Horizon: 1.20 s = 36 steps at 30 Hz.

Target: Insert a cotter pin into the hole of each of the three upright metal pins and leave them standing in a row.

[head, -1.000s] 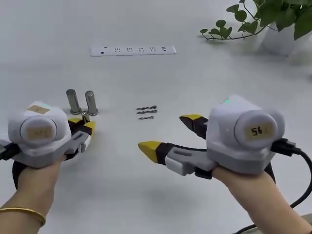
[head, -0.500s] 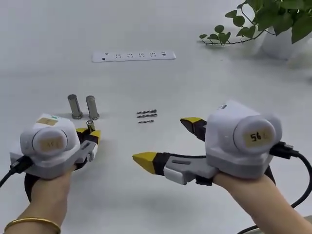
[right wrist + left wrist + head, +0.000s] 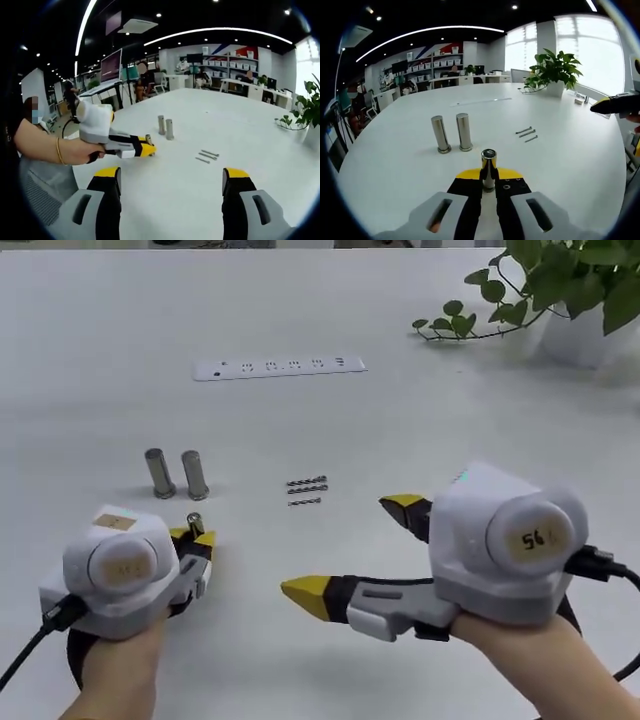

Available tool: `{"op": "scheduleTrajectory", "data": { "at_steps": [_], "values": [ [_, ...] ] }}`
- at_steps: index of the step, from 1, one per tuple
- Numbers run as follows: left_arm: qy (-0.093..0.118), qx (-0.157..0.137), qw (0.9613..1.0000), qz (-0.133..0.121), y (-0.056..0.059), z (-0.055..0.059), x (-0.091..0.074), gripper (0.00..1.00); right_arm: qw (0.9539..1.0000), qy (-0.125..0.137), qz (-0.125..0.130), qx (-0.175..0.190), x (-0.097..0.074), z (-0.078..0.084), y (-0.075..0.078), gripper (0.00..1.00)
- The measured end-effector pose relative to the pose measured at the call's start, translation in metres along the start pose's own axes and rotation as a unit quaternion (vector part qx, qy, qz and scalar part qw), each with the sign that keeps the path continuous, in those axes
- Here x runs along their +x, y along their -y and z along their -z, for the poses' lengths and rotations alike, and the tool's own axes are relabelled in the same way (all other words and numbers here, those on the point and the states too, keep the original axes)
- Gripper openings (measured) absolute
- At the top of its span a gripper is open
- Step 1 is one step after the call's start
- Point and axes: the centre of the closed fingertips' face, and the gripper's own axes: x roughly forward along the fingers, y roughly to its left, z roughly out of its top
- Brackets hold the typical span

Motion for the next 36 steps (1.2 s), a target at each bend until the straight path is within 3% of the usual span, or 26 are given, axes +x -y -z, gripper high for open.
{"op": "scheduleTrajectory", "data": {
  "at_steps": [9,15,26,28,32,36],
  "values": [
    [-0.001,0.008,0.9999,-0.009,0.000,0.001,0.001,0.06,1.0000,0.000,-0.001,0.005,0.002,-0.001,0.000,0.81],
    [-0.027,0.006,0.9996,-0.006,0.001,0.012,0.001,0.07,1.0000,0.000,-0.001,0.006,0.003,0.000,-0.001,0.81],
    [-0.013,-0.010,0.9999,-0.003,-0.001,0.001,-0.005,0.29,1.0000,0.000,0.001,0.005,0.000,0.000,0.004,0.80],
    [-0.013,-0.021,0.9997,-0.004,-0.002,-0.002,-0.011,0.34,1.0000,-0.005,-0.005,0.006,0.001,0.000,0.005,0.78],
    [-0.004,-0.008,1.0000,0.002,-0.001,-0.008,-0.022,0.43,0.9998,-0.010,-0.017,0.000,0.003,-0.003,0.007,0.76],
    [-0.003,-0.015,0.9998,0.013,0.001,-0.012,-0.031,0.50,0.9993,-0.009,-0.035,0.003,0.010,-0.012,0.008,0.68]
  ]
}}
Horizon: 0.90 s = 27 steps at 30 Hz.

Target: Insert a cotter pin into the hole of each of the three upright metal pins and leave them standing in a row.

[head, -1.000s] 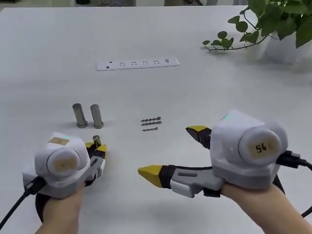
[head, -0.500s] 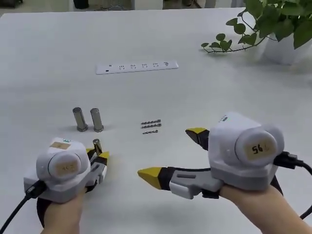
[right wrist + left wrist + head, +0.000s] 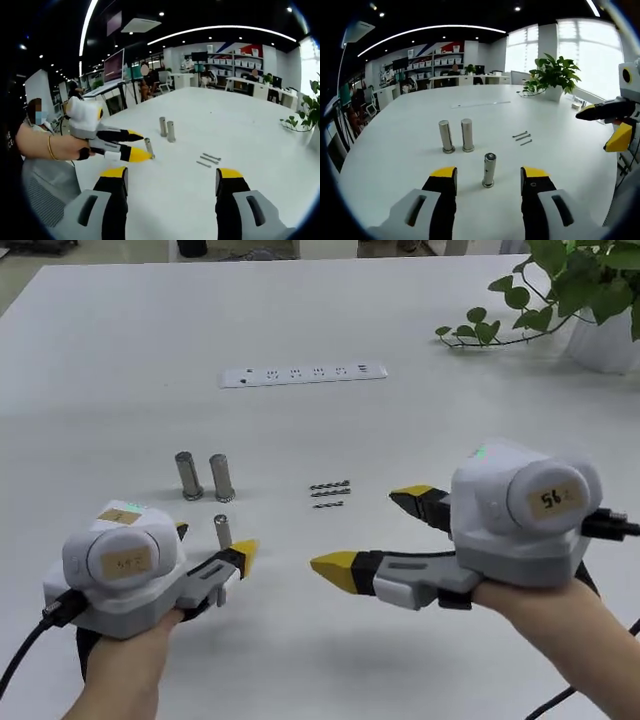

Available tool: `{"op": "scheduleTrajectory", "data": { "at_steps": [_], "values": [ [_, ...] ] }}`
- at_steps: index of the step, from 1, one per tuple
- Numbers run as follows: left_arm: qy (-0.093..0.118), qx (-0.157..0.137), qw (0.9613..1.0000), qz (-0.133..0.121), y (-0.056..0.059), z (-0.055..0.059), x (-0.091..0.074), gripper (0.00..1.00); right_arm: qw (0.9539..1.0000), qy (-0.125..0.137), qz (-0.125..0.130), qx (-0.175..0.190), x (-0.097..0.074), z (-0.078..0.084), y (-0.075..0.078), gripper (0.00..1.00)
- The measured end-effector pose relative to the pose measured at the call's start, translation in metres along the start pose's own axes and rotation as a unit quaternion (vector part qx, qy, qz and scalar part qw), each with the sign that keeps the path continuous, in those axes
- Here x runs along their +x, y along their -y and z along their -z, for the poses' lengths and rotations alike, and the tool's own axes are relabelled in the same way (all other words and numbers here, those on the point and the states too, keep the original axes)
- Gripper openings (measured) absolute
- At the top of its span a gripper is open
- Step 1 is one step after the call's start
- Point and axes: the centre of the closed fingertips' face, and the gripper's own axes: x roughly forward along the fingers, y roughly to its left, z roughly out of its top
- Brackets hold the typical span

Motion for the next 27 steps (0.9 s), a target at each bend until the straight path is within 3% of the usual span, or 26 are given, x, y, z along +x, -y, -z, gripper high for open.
{"op": "scheduleTrajectory", "data": {
  "at_steps": [2,6,12,17,21,27],
  "values": [
    [-0.004,0.016,0.9999,0.001,0.000,0.001,-0.004,0.52,0.9999,-0.010,-0.010,-0.008,0.004,-0.002,0.001,0.67],
    [-0.001,0.012,0.9999,0.008,0.001,-0.002,-0.013,0.60,0.9992,-0.020,-0.033,-0.006,0.013,-0.006,-0.001,0.65],
    [0.004,0.028,0.9994,0.020,0.004,-0.010,-0.025,0.69,0.9963,-0.057,-0.054,-0.035,0.024,-0.006,0.004,0.60],
    [0.005,0.028,0.9990,0.036,0.009,-0.012,-0.034,0.74,0.9920,-0.089,-0.062,-0.065,0.037,-0.004,0.012,0.50],
    [0.015,0.017,0.9987,0.045,0.010,-0.016,-0.039,0.75,0.9870,-0.106,-0.058,-0.106,0.046,-0.003,0.021,0.32],
    [0.016,0.014,0.9987,0.047,0.005,-0.017,-0.045,0.75,0.9796,-0.143,-0.067,-0.124,0.062,0.007,0.030,0.28]
  ]
}}
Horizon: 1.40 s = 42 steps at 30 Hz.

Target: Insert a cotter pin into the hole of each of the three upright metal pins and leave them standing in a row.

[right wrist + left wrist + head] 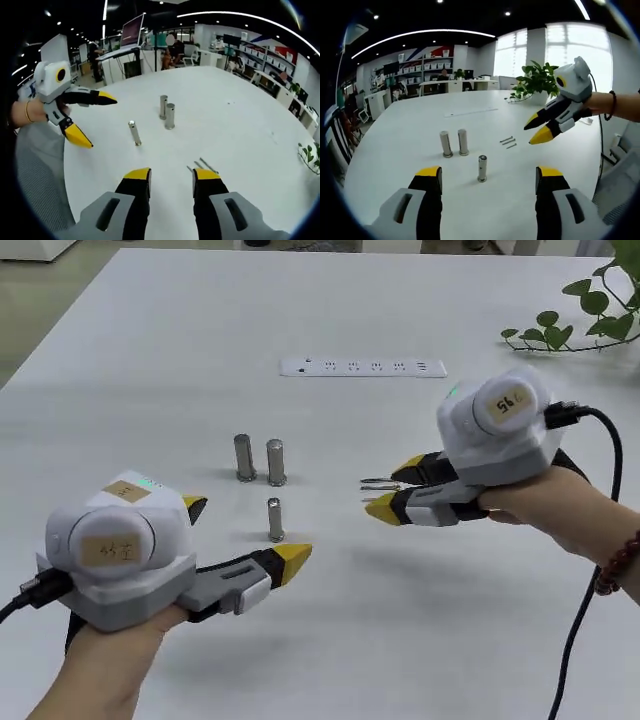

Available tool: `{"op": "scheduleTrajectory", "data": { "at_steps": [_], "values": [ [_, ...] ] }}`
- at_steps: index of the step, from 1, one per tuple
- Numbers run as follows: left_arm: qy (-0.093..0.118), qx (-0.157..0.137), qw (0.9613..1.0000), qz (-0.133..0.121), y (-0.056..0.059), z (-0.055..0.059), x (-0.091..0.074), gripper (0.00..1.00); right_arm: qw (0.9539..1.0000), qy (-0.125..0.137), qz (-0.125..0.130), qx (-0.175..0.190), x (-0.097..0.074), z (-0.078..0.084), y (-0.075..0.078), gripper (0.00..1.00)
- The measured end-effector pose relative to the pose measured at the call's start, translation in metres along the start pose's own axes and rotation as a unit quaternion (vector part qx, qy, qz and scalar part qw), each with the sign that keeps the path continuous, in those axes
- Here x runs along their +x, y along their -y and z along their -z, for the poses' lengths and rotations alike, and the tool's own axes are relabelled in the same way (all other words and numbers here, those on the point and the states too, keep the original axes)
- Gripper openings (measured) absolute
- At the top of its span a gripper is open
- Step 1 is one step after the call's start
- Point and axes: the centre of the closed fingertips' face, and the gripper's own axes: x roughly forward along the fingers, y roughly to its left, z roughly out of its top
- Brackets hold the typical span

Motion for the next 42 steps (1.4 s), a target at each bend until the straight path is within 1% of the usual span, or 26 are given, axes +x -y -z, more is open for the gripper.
{"op": "scheduleTrajectory", "data": {
  "at_steps": [1,5,8,11,15,16,18,22,26,28,29,30,32,35,38,42],
  "values": [
    [-0.001,0.000,1.0000,0.001,0.000,0.000,-0.001,0.75,1.0000,-0.002,0.000,-0.001,0.002,0.001,0.002,0.28],
    [-0.002,0.002,1.0000,0.005,-0.002,0.000,-0.005,0.75,0.9995,-0.032,-0.003,0.001,0.013,0.010,0.009,0.23],
    [-0.013,0.006,0.9998,0.011,-0.002,0.004,-0.007,0.75,0.9990,-0.044,-0.006,0.000,0.019,0.013,0.013,0.22],
    [-0.015,0.012,0.9997,0.014,-0.003,0.006,-0.010,0.75,0.9983,-0.059,-0.006,-0.002,0.026,0.018,0.019,0.20],
    [-0.017,0.007,0.9996,0.021,-0.003,0.008,-0.014,0.75,0.9960,-0.088,-0.015,-0.008,0.034,0.029,0.024,0.19],
    [-0.015,0.010,0.9996,0.023,-0.003,0.007,-0.015,0.75,0.9958,-0.090,-0.015,-0.010,0.036,0.029,0.025,0.18],
    [-0.019,0.019,0.9993,0.025,-0.004,0.008,-0.017,0.76,0.9949,-0.098,-0.019,-0.014,0.039,0.031,0.027,0.17],
    [-0.018,0.018,0.9992,0.029,-0.006,0.007,-0.021,0.76,0.9933,-0.110,-0.022,-0.026,0.043,0.032,0.033,0.16],
    [-0.023,0.021,0.9990,0.033,-0.006,0.009,-0.024,0.76,0.9913,-0.124,-0.027,-0.036,0.046,0.034,0.037,0.13],
    [-0.027,0.018,0.9987,0.039,-0.005,0.010,-0.025,0.76,0.9903,-0.129,-0.031,-0.040,0.046,0.035,0.038,0.12],
    [-0.028,0.020,0.9986,0.040,-0.005,0.010,-0.026,0.76,0.9898,-0.130,-0.033,-0.047,0.049,0.035,0.042,0.10],
    [-0.030,0.022,0.9985,0.040,-0.005,0.010,-0.027,0.76,0.9895,-0.132,-0.033,-0.050,0.049,0.035,0.043,0.09],
    [-0.033,0.025,0.9983,0.042,-0.005,0.011,-0.028,0.76,0.9884,-0.137,-0.041,-0.049,0.050,0.037,0.041,0.07],
    [-0.035,0.025,0.9983,0.040,-0.006,0.012,-0.029,0.77,0.9866,-0.148,-0.048,-0.048,0.050,0.042,0.039,0.07],
    [-0.036,0.025,0.9983,0.038,-0.007,0.012,-0.030,0.77,0.9868,-0.147,-0.050,-0.045,0.052,0.044,0.039,0.05],
    [-0.039,0.026,0.9982,0.037,-0.007,0.013,-0.030,0.77,0.9854,-0.150,-0.050,-0.062,0.051,0.044,0.038,0.03]
  ]
}}
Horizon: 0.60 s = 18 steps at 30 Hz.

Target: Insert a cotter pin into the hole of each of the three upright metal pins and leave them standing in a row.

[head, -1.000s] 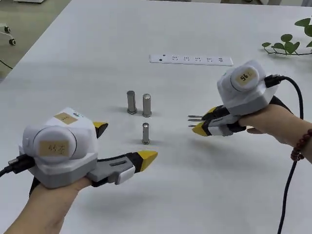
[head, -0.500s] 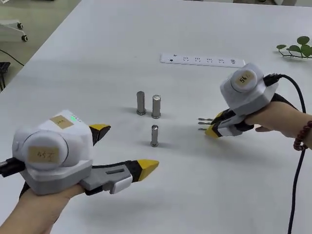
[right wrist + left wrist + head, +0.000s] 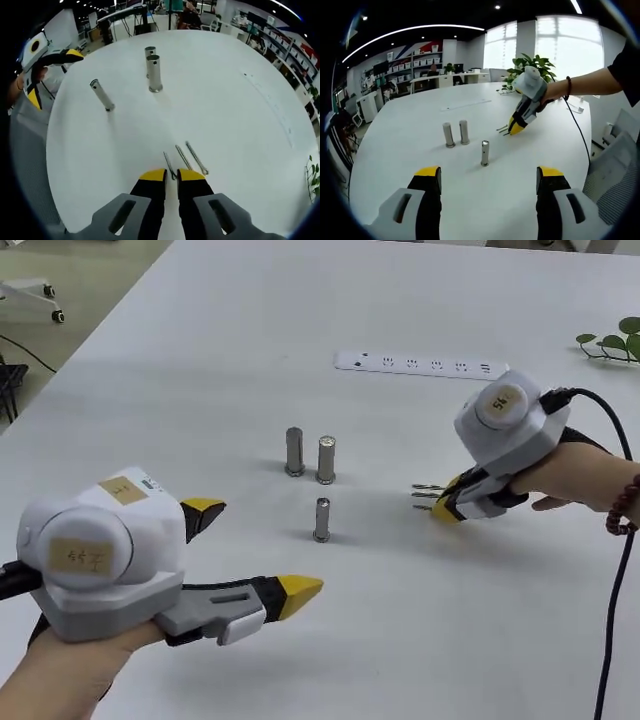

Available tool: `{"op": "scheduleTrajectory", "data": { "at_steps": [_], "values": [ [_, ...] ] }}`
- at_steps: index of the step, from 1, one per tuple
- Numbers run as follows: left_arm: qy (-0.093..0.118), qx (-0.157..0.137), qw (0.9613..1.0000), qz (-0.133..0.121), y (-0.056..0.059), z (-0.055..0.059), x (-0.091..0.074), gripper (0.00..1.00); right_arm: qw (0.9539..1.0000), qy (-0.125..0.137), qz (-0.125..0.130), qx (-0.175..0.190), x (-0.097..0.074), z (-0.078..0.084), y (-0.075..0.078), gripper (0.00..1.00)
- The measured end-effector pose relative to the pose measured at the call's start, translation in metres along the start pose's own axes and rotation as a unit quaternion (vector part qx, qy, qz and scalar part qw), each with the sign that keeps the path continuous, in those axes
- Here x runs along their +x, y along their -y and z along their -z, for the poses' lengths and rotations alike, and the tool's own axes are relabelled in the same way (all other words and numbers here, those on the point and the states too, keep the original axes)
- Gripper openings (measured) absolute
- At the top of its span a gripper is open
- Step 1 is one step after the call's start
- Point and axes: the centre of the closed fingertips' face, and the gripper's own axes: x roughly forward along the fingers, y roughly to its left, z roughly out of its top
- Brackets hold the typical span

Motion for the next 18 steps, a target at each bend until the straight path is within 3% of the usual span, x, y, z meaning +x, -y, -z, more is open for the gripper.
{"op": "scheduleTrajectory", "data": {
  "at_steps": [7,11,18],
  "values": [
    [0.001,0.003,0.9999,-0.011,-0.0023,-0.0002,-0.0037,0.76,0.9998,-0.014,0.007,-0.007,0.0040,-0.0007,0.0044,0.00],
    [-0.003,0.008,0.9999,-0.014,-0.0031,0.0005,-0.0046,0.75,0.9977,-0.031,0.021,-0.057,0.0029,-0.0011,0.0023,0.00],
    [-0.001,-0.003,0.9999,-0.010,-0.0016,0.0023,-0.0014,0.73,0.9965,-0.030,0.025,-0.074,0.0016,-0.0007,0.0025,0.00]
  ]
}}
